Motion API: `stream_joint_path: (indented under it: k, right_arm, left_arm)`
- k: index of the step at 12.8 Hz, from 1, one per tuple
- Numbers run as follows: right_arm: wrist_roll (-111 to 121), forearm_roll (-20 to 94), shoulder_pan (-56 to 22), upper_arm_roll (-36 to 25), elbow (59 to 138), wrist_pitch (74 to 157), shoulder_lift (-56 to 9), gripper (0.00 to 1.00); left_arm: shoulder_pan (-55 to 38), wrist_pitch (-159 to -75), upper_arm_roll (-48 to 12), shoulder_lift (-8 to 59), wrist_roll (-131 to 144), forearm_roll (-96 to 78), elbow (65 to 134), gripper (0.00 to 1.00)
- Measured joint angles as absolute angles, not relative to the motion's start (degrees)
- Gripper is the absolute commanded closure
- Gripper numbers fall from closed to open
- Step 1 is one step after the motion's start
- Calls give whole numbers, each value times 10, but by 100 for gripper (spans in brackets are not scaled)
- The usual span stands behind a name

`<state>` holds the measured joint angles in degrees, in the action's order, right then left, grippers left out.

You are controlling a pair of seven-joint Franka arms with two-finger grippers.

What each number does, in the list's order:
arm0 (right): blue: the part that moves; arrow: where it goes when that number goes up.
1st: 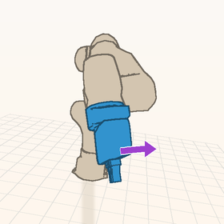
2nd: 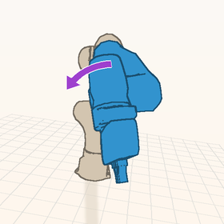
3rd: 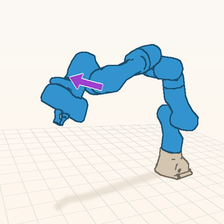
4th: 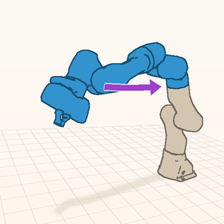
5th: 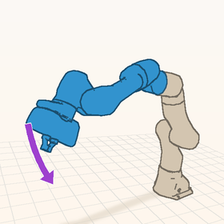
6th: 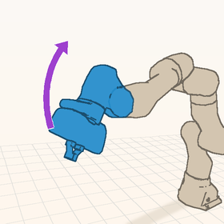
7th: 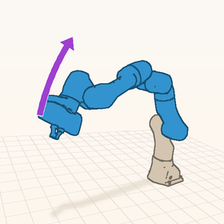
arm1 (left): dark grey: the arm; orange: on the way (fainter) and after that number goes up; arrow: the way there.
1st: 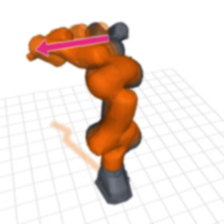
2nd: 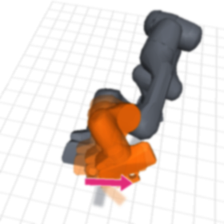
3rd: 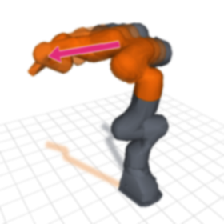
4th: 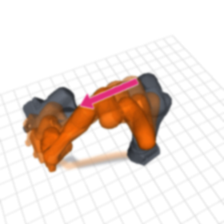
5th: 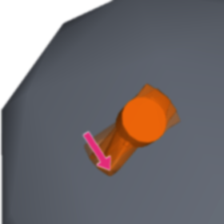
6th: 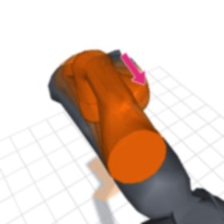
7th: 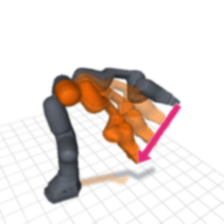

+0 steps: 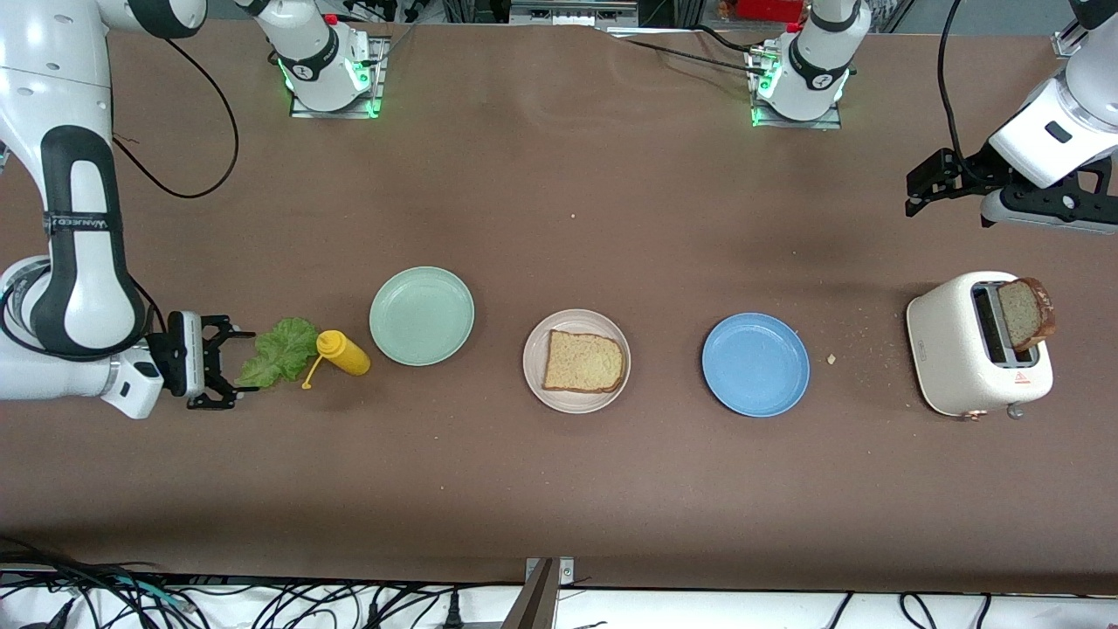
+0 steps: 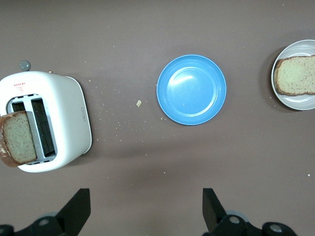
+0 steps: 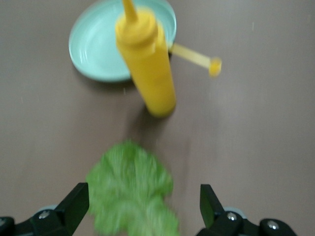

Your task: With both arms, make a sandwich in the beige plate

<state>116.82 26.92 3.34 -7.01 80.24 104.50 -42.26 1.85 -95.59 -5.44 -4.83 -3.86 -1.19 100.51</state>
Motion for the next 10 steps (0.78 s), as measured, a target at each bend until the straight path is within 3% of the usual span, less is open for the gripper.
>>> stream_joint_path:
  k: [4, 8, 9, 10]
  right_arm:
    - [1170, 243, 34, -70, 901, 1177, -431, 0]
    - [1170, 243, 33, -63, 944, 1236, -429, 1]
    - [1170, 243, 33, -63, 945, 1238, -428, 14]
    - [1170, 243, 33, -63, 945, 1238, -428, 43]
  left_arm:
    - [18, -956, -54, -48, -39, -12, 1005, 0]
    - [18, -956, -54, -48, -39, -12, 1005, 0]
    - [18, -956, -54, -48, -39, -12, 1005, 0]
    - [18, -956, -54, -48, -39, -12, 1005, 0]
